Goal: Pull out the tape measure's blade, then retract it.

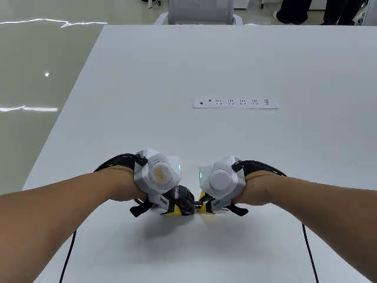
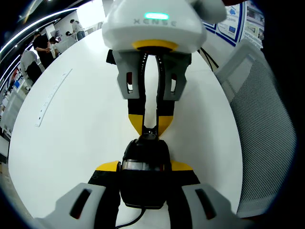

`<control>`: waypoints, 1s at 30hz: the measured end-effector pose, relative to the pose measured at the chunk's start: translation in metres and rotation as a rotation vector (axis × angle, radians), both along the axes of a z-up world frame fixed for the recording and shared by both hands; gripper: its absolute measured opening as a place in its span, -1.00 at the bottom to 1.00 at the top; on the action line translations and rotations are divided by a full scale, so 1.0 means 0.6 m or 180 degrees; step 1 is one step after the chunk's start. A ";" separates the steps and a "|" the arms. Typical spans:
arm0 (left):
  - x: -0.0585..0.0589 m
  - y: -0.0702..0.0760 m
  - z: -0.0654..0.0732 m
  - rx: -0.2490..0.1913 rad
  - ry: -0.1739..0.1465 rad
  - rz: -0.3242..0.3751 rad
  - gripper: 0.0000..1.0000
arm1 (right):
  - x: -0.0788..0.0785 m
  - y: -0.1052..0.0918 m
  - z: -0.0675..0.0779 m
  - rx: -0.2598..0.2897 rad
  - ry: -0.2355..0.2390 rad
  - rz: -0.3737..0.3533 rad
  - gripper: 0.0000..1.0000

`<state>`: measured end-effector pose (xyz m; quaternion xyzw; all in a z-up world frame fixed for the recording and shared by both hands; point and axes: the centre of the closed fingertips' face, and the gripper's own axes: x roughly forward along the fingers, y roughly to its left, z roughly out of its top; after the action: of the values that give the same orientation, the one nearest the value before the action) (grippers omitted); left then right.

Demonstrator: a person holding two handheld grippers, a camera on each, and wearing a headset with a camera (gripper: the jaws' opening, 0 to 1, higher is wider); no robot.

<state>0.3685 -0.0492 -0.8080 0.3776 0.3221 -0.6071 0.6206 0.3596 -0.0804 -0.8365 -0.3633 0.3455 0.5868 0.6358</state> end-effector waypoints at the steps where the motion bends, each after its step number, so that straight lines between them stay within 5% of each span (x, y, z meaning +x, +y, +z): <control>1: 0.000 0.000 0.000 0.0000 -0.0003 -0.0004 -0.35 | 0.000 -0.001 0.000 -0.0008 -0.0001 0.0010 -0.76; 30: 0.002 -0.001 0.000 -0.0011 -0.0019 -0.0012 -0.34 | 0.001 -0.024 0.000 -0.0061 -0.0003 0.0003 -0.76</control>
<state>0.3695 -0.0500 -0.8083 0.3790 0.3184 -0.6077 0.6211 0.3600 -0.0945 -0.8366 -0.3699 0.3506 0.5836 0.6322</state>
